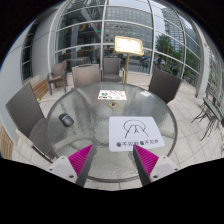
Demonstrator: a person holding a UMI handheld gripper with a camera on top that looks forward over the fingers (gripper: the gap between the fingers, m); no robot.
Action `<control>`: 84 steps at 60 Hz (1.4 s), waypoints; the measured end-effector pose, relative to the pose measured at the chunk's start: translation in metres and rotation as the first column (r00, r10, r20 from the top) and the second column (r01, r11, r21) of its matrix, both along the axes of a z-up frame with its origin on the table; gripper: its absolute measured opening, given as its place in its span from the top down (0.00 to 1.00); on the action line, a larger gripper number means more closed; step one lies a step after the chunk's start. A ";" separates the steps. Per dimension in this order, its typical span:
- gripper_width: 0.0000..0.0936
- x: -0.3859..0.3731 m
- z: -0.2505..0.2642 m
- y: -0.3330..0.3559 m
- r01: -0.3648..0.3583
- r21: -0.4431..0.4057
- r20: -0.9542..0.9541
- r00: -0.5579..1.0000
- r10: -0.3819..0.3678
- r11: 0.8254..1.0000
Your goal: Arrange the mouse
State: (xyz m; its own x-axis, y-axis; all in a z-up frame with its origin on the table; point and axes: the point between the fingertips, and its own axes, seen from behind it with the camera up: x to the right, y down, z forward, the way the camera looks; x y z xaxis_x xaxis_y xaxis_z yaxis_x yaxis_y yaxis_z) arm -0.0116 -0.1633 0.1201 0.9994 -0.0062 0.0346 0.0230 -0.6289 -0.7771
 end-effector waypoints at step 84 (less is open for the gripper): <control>0.64 -0.195 -0.138 0.272 0.000 -0.201 -0.093 0.995 -0.019 0.980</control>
State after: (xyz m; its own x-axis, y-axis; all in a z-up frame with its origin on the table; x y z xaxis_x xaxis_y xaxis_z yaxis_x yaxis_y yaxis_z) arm -0.2067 0.1087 -0.0180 0.9982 -0.0185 -0.0578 -0.0510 -0.7721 -0.6334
